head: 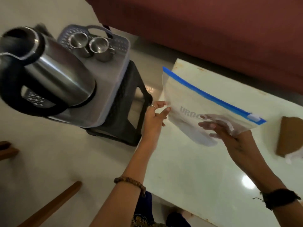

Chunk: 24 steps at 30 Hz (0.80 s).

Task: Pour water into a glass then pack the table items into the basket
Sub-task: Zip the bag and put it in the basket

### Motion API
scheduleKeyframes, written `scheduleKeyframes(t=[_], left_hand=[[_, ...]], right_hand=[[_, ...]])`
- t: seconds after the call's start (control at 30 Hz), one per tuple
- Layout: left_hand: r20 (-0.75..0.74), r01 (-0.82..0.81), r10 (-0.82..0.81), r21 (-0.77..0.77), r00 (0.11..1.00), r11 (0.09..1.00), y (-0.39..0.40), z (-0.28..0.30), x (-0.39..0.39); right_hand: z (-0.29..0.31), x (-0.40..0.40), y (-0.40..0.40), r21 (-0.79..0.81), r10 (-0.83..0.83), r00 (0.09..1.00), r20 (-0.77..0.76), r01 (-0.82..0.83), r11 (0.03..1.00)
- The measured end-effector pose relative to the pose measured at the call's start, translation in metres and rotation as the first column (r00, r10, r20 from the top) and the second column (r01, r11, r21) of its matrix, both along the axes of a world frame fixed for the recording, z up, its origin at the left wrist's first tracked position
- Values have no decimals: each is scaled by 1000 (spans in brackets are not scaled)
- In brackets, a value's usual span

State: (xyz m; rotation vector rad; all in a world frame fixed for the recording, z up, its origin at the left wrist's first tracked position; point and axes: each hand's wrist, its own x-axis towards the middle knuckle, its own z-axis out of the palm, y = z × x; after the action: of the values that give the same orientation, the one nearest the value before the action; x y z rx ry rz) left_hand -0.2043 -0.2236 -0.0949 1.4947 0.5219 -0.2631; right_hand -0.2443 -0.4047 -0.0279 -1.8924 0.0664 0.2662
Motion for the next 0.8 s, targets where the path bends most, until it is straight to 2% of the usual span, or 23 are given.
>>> scheduleKeyframes(t=[0.13, 0.23, 0.4, 0.5, 0.63, 0.8], left_hand=[[141, -231, 219, 75, 965, 970, 75, 24, 49], [200, -408, 398, 6, 895, 913, 122, 38, 76], [193, -604, 618, -129, 762, 786, 173, 46, 117], [209, -590, 619, -190, 757, 785, 180, 44, 139], [155, -617, 650, -215, 744, 757, 176, 40, 163], [192, -652, 653, -76, 733, 755, 169, 33, 168]], right_hand=[[5, 64, 69, 34, 49, 997, 64, -51, 998], [10, 112, 121, 15, 109, 983, 145, -112, 994], [14, 181, 200, -3, 178, 949, 260, -184, 983], [4, 211, 234, 70, 160, 946, 282, -186, 980], [-23, 233, 261, 150, 148, 960, 237, -186, 971], [-39, 255, 282, 232, 192, 978, 86, -207, 950]])
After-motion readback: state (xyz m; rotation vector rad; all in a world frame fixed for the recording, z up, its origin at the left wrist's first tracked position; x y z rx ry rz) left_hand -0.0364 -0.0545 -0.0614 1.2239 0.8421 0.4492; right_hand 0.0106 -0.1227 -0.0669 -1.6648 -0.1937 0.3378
